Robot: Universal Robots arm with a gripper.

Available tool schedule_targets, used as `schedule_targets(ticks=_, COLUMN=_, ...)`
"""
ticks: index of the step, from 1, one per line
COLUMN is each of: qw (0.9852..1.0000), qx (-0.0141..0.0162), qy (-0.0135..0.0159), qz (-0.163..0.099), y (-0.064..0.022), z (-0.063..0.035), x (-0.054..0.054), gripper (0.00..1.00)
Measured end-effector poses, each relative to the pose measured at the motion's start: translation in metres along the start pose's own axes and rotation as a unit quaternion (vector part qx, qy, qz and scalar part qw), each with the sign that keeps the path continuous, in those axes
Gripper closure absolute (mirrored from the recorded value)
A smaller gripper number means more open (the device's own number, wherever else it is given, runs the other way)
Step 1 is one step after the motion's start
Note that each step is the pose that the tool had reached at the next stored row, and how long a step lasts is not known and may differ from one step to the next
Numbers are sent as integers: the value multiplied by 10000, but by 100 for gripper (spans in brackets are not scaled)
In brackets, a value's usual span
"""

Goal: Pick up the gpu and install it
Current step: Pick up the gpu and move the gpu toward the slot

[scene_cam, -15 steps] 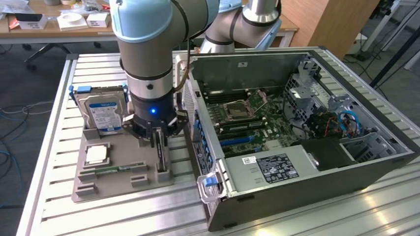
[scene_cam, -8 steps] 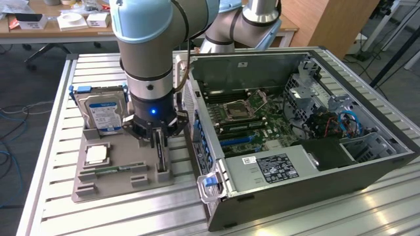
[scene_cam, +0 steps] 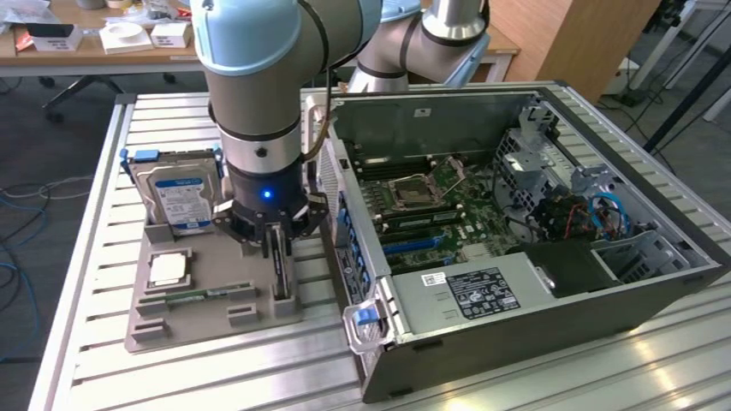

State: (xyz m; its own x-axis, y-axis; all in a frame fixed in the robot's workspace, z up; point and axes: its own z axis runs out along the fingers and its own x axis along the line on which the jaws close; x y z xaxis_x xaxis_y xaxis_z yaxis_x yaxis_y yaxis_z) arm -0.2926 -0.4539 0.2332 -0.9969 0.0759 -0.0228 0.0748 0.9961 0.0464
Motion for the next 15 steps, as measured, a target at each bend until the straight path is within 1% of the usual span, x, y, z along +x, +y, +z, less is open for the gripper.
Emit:
schedule_targets(ticks=5, qw=10000, qx=0, qy=0, qz=0, y=0, z=0, x=0, gripper=65)
schedule_targets(ticks=6, qw=10000, qx=0, qy=1, qz=0, y=0, z=0, x=0, gripper=71)
schedule_targets(ticks=7, qw=10000, qx=0, qy=0, qz=0, y=0, z=0, x=0, gripper=74)
schedule_targets(ticks=15, qw=10000, qx=0, qy=0, qz=0, y=0, z=0, x=0, gripper=74)
